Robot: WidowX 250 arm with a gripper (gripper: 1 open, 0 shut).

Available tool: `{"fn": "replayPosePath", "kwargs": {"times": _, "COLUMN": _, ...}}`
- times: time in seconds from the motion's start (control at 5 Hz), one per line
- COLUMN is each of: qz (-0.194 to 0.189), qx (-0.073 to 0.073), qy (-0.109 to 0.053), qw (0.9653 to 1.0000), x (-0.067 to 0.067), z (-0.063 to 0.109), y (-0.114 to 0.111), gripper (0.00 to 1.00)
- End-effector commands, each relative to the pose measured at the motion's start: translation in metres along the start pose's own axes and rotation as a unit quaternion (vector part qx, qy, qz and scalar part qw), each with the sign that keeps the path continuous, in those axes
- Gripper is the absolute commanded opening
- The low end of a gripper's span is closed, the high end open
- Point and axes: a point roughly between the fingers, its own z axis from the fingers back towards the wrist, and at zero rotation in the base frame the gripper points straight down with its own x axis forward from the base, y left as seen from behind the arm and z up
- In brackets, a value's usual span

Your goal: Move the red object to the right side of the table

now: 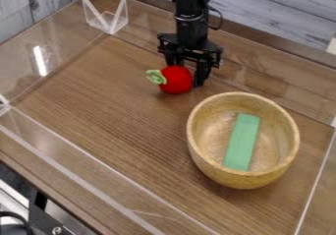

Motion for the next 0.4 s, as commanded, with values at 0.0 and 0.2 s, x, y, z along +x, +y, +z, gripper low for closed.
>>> {"fn": "replayPosePath", "kwargs": {"times": 0.0, "qz": -0.003, "qx": 0.002, "qy": -0.031, "qw": 0.9995, "x": 0.006, "z": 0.036, "y": -0.022, "gripper": 0.00}}
{"fn": "replayPosePath", "kwargs": {"times": 0.2, "qz": -0.022, "qx": 0.006, "qy": -0.050, "qw": 0.9985, "x": 0.011, "z": 0.063, "y": -0.055, "gripper": 0.00}}
